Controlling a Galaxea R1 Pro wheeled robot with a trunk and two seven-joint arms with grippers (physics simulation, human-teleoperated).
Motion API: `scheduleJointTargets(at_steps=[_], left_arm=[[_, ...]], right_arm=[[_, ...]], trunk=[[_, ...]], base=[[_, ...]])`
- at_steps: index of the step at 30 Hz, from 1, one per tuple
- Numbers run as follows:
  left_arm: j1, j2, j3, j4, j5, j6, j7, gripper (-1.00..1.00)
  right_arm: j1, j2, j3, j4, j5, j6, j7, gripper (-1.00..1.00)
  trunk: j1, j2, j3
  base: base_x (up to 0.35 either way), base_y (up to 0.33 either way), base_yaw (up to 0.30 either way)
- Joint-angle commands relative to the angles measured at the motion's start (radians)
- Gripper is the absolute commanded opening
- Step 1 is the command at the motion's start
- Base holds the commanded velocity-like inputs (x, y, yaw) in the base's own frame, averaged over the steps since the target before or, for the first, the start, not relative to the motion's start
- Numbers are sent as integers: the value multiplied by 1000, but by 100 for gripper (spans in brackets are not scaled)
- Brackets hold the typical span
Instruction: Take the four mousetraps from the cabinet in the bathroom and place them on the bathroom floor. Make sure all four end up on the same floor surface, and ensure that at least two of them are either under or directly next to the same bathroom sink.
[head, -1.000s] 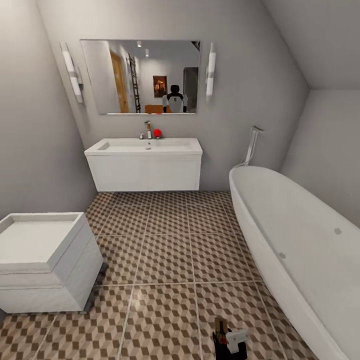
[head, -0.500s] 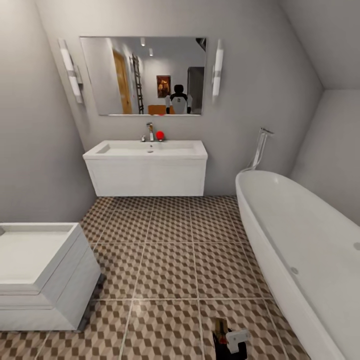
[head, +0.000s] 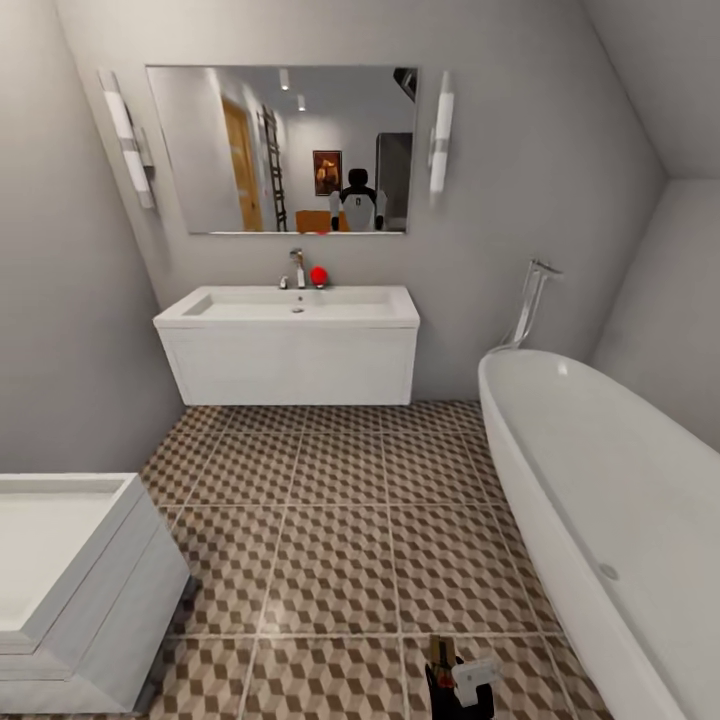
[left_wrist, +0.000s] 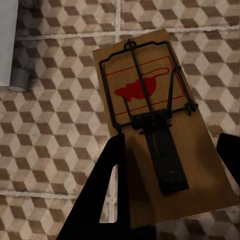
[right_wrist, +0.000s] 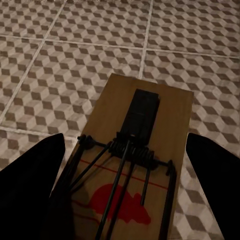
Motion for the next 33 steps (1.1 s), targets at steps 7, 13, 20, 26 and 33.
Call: scheduleJointTargets(at_steps=[7, 13, 20, 26, 33], left_arm=[[-1, 0, -9, 1, 8, -3, 5, -100], [-1, 0, -9, 1, 8, -3, 5, -100], [-1, 0, -9, 1, 8, -3, 5, -100], [-1, 0, -9, 1, 8, -3, 5, -100], [-1, 0, -9, 1, 8, -3, 5, -100]], right_arm=[[-1, 0, 3, 1, 0, -3, -2, -100], [-1, 0, 3, 1, 0, -3, -2, -100], [-1, 0, 3, 1, 0, -3, -2, -100], [-1, 0, 3, 1, 0, -3, -2, -100], [-1, 0, 3, 1, 0, -3, -2, -100]], trunk=[[0, 0, -1], [0, 0, -1], [0, 0, -1], [0, 0, -1], [0, 0, -1]], base=[[304, 0, 0], [304, 0, 0], [304, 0, 0], [304, 0, 0], [304, 0, 0]])
